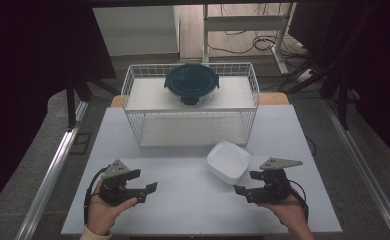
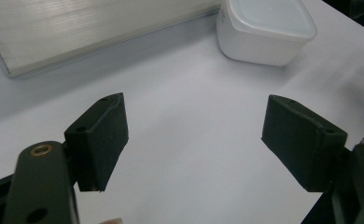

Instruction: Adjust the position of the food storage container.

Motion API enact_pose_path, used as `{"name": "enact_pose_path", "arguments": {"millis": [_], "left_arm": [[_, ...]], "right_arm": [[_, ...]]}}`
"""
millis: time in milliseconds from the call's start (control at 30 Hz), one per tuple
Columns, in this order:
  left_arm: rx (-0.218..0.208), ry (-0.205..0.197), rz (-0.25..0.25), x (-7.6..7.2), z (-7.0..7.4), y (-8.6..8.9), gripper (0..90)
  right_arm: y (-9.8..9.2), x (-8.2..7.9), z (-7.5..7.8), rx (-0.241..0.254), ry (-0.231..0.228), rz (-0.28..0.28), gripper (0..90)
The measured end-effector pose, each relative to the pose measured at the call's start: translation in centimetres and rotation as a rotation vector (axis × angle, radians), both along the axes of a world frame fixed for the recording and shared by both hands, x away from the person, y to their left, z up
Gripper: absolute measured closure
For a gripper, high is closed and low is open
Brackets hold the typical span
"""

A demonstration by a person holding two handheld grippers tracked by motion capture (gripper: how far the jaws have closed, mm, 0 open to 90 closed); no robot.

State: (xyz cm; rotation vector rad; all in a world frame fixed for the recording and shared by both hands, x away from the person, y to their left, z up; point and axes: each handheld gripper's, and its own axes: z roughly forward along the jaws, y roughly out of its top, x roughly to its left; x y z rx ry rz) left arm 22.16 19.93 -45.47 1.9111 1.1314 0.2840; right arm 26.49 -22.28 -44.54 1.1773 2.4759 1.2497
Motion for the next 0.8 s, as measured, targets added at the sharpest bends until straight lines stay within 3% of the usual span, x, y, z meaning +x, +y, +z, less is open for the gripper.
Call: {"name": "enact_pose_path", "arguments": {"millis": [400,533,667,800], "left_arm": [[-0.002,0.025,-0.002,0.4,-0.6,0.3,21.8],[-0.003,0.022,0.003,0.3,-0.5,0.4,21.9],[-0.002,0.029,0.009,0.2,-0.6,0.3,21.9],[-0.002,0.031,0.007,0.3,-0.7,0.4,21.8]], "right_arm": [[0.0,0.6,-0.7,-0.009,0.004,-0.014,26.3],[-0.1,0.7,-0.5,-0.009,0.0,-0.028,32.3],[-0.2,1.0,0.3,-0.047,-0.02,-0.038,42.0],[-0.2,2.6,1.4,-0.067,-0.034,-0.068,52.9]]}}
